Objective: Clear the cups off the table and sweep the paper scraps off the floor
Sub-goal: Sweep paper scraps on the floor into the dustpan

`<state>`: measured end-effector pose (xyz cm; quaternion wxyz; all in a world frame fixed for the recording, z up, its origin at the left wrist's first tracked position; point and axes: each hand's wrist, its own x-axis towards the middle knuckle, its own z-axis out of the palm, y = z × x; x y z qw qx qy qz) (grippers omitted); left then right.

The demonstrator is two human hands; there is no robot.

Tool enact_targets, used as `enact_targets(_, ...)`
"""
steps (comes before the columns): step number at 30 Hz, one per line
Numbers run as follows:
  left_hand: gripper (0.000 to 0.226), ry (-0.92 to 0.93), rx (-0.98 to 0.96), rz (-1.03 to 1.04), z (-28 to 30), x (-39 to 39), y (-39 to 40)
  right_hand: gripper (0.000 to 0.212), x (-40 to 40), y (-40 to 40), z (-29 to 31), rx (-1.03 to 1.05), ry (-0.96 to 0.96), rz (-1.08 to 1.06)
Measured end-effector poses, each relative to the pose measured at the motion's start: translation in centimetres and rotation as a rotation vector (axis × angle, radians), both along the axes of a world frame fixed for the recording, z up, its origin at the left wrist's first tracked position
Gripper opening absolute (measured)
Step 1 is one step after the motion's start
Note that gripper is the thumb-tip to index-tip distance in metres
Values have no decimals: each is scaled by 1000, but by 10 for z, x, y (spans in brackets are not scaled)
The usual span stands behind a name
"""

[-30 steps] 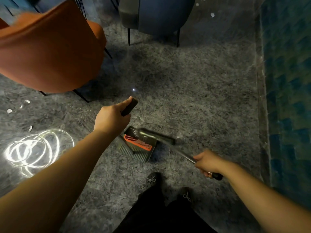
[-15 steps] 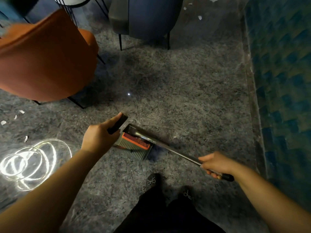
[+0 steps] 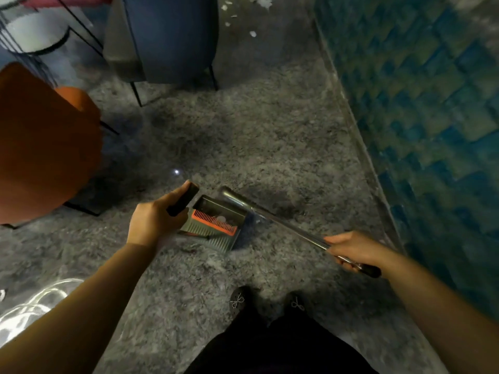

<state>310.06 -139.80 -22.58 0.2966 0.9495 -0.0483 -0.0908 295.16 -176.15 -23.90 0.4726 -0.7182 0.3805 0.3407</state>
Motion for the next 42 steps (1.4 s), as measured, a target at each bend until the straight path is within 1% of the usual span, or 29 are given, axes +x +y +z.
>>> enact_targets(4, 62, -13, -50, -108, 4, 7, -43, 41, -25, -16, 8, -26, -18, -94)
enact_targets(7, 61, -27, -49, -193, 5, 11, -79, 45, -47, -34, 6, -60, -4, -169)
enact_targets(10, 59, -22, -64, -271, 6, 12, -114, 45, -66, -50, 7, -41, -1, -229)
enact_targets(12, 59, -10, -77, -327, 8, 8, -143, 41, -81, -63, 12, -30, -8, -298)
enact_targets(16, 59, 6, -47, -451, 12, -4, -207, 36, -110, -91, 17, -44, -32, -459)
enact_targets(20, 58, 17, -35, -541, 10, -19, -265, 35, -143, -122, 14, -89, -32, -530)
enact_targets(24, 59, 38, -59, -597, 3, -37, -318, 43, -177, -145, 16, -83, -31, -623)
enact_targets(27, 61, 6, -71, -688, 0, -53, -352, 51, -204, -160, 15, -86, -42, -698)
enact_targets(31, 60, 28, -53, -770, -4, -68, -391, 50, -234, -179, 11, -91, -42, -770)
enact_targets(33, 62, 37, -31, -808, -4, -72, -409, 49, -242, -186, 11, -94, -42, -812)
enact_targets(35, 62, 56, -4, -854, -3, -74, -430, 47, -249, -197, 9, -85, -40, -903)
enact_targets(37, 60, 48, 11, -905, -2, -75, -449, 41, -253, -208, 2, -87, -31, -961)
enact_targets(40, 56, 16, 30, -958, -4, -74, -471, 33, -249, -223, -13, -104, -11, -998)
enact_targets(42, 55, 20, 42, -980, -7, -72, -484, 34, -241, -233, -24, -99, -6, -1019)
